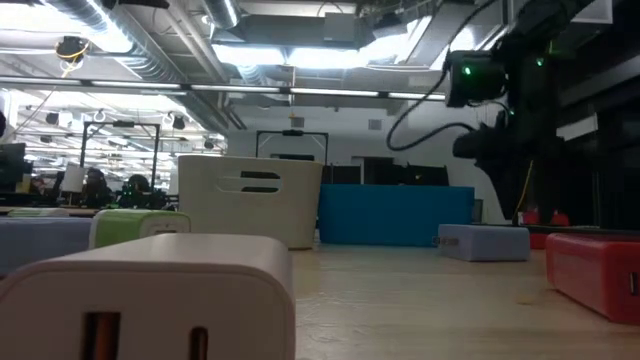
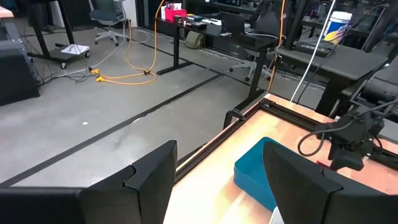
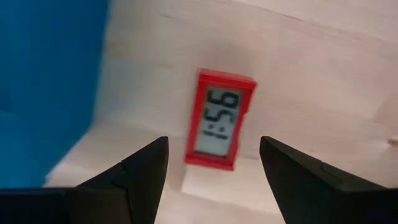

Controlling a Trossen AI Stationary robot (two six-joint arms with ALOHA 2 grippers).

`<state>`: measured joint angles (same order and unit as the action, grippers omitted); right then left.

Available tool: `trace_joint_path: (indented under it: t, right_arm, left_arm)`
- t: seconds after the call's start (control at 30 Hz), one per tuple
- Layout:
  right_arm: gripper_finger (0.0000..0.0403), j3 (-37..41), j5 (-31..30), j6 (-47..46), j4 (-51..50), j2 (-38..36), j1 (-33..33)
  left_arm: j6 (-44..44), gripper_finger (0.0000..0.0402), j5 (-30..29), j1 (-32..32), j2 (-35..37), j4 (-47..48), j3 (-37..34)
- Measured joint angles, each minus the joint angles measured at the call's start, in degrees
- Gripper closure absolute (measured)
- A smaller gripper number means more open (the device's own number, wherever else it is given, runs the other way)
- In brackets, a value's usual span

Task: Pick & Place Office items
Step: Put the red timer into the gray bin

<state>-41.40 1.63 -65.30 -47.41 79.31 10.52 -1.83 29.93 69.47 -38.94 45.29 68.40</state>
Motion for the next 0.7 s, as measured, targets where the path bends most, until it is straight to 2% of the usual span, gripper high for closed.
trace_joint_path:
  t: [0.27,0.7]
  right_arm:
    - [0.0144,4.1,0.8,-0.3,8.3,0.0,1.1]
    - [0.0144,8.8,0.9,-1.4,11.0,-0.3,2.3]
  left_arm:
    - [0.5,0.0169,0.0,0.0,-0.4,0.0,0.0]
    - [-0.3,0.0169,-0.3,0.0,-0.9,3.0,0.0]
